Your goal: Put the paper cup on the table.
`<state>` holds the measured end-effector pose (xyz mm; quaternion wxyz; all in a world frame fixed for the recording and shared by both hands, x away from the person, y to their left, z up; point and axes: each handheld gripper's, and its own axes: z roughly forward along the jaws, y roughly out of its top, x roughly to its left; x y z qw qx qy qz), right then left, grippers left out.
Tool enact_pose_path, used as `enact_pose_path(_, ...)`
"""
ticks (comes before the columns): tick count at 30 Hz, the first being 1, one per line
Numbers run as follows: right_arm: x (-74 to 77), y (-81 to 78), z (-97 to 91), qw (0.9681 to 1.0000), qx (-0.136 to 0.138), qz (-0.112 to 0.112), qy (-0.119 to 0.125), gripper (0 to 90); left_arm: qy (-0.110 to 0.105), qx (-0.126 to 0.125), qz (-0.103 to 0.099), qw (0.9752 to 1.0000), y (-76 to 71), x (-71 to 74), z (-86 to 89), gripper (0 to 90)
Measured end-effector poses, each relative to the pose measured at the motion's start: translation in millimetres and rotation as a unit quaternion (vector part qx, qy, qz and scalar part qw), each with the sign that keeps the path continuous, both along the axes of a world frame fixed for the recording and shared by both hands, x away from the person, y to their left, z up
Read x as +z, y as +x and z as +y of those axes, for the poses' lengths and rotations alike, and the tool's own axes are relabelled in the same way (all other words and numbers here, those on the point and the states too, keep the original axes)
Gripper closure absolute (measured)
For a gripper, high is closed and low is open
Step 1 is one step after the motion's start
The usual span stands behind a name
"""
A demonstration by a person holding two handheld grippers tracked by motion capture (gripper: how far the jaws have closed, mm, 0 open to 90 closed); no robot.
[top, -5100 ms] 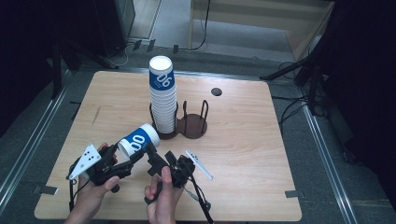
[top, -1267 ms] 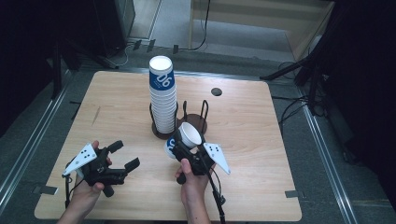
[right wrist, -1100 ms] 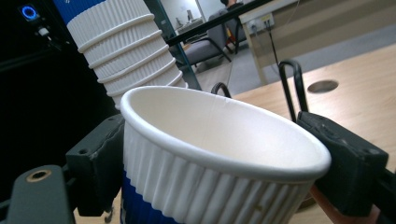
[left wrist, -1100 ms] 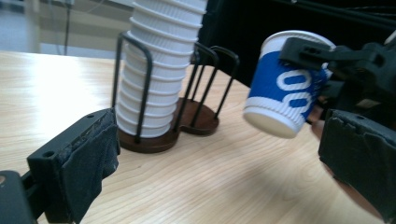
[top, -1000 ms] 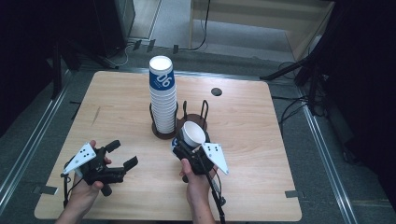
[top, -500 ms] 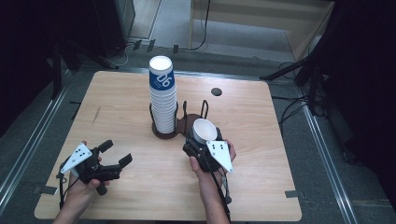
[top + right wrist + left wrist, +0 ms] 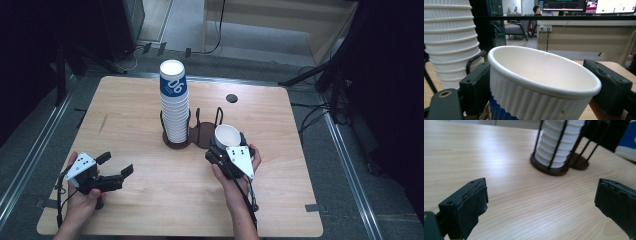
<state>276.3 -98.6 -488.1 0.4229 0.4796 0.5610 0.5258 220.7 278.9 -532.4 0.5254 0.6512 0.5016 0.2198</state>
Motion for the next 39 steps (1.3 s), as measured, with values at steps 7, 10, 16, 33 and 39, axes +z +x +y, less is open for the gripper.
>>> enact_pose_path(7,-5.5,11.9,-10.5,0.9997,-0.017,0.002,-0.019,14.0,0.013,0.025,0.018,0.9994,2.7,-7.2,15.8,0.0)
enact_pose_path(10,-8.4,16.4,-14.7,0.9993,-0.021,-0.005,-0.031,14.0,0.014,0.033,0.020,0.9992,3.2,-9.6,21.9,0.0)
enact_pose_path(16,-13.3,25.7,-18.3,0.9976,-0.018,-0.014,-0.065,14.1,0.015,0.045,0.025,0.9985,3.7,-15.1,25.7,0.0)
enact_pose_path(33,-30.7,76.2,-35.1,0.9925,-0.058,-0.009,-0.107,14.1,0.013,0.040,0.017,0.9990,1.8,-18.0,24.2,0.0)
enact_pose_path(39,-37.5,88.6,-40.5,0.9892,-0.076,-0.003,-0.126,14.1,0.011,0.039,0.018,0.9990,1.5,-18.1,24.2,0.0)
